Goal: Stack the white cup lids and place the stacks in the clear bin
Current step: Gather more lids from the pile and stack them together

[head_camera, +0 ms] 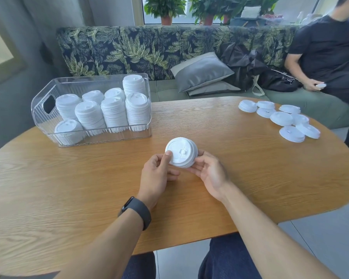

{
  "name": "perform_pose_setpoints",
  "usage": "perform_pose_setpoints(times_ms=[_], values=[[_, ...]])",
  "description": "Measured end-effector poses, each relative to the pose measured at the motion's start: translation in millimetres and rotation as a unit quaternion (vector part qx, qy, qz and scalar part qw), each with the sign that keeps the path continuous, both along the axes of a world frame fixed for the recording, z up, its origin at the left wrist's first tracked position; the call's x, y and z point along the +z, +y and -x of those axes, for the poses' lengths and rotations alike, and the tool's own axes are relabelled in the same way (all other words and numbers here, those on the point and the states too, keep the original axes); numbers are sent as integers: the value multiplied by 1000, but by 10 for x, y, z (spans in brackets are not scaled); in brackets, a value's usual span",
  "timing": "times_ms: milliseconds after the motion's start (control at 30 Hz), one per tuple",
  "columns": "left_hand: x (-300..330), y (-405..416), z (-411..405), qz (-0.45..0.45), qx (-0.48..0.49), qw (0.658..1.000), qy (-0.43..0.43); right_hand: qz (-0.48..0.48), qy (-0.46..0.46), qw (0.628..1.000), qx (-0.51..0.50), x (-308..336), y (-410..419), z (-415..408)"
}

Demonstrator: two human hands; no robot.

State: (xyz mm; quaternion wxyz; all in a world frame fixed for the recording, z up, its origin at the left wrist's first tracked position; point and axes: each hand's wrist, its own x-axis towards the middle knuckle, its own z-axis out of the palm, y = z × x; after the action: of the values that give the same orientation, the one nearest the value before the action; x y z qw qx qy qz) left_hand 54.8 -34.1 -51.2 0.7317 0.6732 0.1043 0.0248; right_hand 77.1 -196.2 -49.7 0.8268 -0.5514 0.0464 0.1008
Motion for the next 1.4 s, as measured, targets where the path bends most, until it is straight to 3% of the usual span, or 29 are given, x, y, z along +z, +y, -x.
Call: perform_pose_setpoints(times_ms=[200, 367, 633, 1067, 1267, 1400], values=[[-12, -19, 2, -15, -8, 1000, -2, -33, 6, 999, 13, 18, -19, 18], [-15, 5, -3, -16, -17, 1000, -8, 22, -13, 1000, 13, 39, 44, 52], [26, 85, -37, -2, -56, 998, -2, 17, -16, 999, 25, 72, 34, 78], [-48, 116, -56, 18, -35, 998, -44, 58, -47, 995, 66, 74, 53, 82], [-31, 85, -37, 23, -20, 998, -58, -8, -3, 999, 41, 53, 10, 38], [-41, 89, -52, 23, -11, 998, -49, 3, -9, 999, 50, 41, 4, 48]])
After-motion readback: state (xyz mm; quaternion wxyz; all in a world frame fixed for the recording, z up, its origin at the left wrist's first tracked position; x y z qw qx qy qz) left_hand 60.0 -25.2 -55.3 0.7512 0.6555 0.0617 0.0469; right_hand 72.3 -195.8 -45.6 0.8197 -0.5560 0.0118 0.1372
